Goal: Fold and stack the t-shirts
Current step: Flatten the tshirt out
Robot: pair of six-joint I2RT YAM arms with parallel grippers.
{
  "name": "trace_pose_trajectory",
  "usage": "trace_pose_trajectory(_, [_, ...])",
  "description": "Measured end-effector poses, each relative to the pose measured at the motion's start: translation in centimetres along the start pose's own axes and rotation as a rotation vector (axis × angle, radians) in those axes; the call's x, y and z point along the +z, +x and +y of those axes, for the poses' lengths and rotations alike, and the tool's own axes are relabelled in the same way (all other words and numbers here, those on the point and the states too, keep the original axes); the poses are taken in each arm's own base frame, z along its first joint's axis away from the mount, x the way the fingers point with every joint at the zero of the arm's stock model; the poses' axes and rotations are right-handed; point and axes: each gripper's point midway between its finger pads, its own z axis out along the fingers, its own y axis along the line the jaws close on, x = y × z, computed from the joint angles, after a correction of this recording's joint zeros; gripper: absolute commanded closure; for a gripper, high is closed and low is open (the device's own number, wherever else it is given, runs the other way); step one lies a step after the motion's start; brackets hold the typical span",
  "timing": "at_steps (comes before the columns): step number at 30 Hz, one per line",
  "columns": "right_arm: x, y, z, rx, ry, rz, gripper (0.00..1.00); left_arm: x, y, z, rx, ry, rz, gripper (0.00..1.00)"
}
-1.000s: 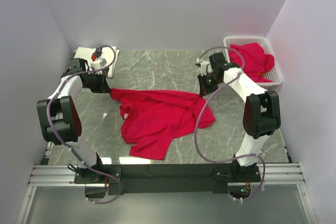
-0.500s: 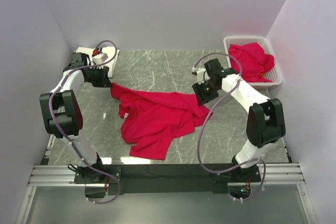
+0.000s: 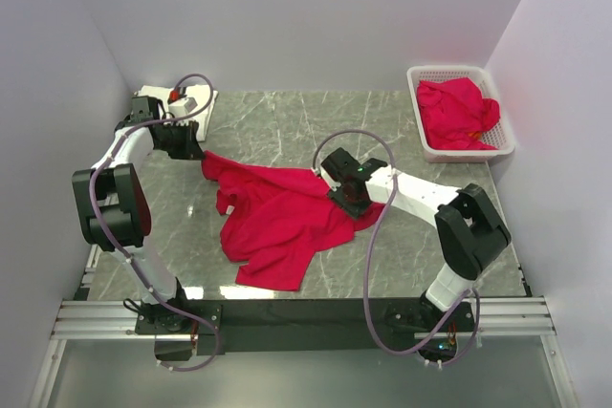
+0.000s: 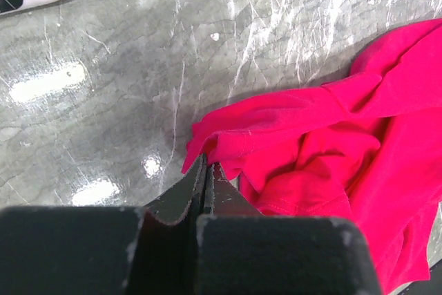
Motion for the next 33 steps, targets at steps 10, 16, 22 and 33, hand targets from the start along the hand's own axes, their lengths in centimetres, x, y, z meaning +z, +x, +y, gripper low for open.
trace_pose_trajectory(10, [0.2, 0.6, -1.8, -0.061, 0.155, 0.021, 0.60, 0.0, 0.3, -0.1, -0.008, 0.002, 0.011, 0.99])
trace_pose_trajectory(16, [-0.3, 0.3, -2.3, -0.066, 0.181, 0.007, 0.82, -0.1, 0.1, -0.1, -0.006, 0.002, 0.009, 0.99])
trace_pose_trajectory(22, [-0.9, -0.1, -2.7, -0.068, 0.187, -0.013, 1.00, 0.0, -0.5, 0.1, -0.003, 0.000, 0.004, 0.99])
trace_pose_trajectory(33, [-8.1, -3.9, -13.5, 0.121, 0.345, -0.226, 1.00, -5.1, -8.7, 0.7, 0.097, -0.068, -0.193, 0.99])
